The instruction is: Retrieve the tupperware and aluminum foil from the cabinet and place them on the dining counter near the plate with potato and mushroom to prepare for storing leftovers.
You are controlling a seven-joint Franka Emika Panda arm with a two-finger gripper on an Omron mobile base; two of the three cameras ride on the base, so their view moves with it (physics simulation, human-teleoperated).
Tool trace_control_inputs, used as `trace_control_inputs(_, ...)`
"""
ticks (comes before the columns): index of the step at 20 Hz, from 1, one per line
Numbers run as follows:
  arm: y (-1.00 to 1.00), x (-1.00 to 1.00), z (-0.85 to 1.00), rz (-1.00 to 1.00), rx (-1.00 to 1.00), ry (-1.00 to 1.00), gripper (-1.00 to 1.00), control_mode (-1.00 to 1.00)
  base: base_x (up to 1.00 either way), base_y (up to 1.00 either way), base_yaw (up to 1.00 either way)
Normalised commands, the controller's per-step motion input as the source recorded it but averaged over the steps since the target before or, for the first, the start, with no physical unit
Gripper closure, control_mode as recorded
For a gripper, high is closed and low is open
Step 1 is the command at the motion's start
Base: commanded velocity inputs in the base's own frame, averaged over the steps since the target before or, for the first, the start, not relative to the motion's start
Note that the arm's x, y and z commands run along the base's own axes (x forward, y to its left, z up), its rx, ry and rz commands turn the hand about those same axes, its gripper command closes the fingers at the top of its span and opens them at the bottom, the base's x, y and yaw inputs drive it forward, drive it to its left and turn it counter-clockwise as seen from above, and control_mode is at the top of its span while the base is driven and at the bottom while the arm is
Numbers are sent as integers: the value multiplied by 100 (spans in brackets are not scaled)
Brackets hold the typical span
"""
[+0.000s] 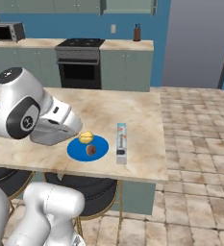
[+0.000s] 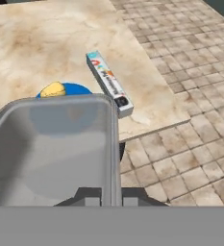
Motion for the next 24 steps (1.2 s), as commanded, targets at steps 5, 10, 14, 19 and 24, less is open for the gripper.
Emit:
trace_control_inputs(5, 28, 19, 0, -10, 0, -14, 100, -100, 0, 0, 0)
trace_control_inputs(10, 40, 11, -17, 5, 0, 0, 100, -100, 0, 0, 0)
trace_control_inputs(14, 59, 13, -46, 13, 0, 0, 100, -100, 0, 0, 0)
trace_control_inputs(19, 72, 25, -55, 17, 0, 0, 100, -100, 0, 0, 0)
trace_control_inputs(24, 65, 47, -55, 14, 0, 0, 100, -100, 0, 0, 0)
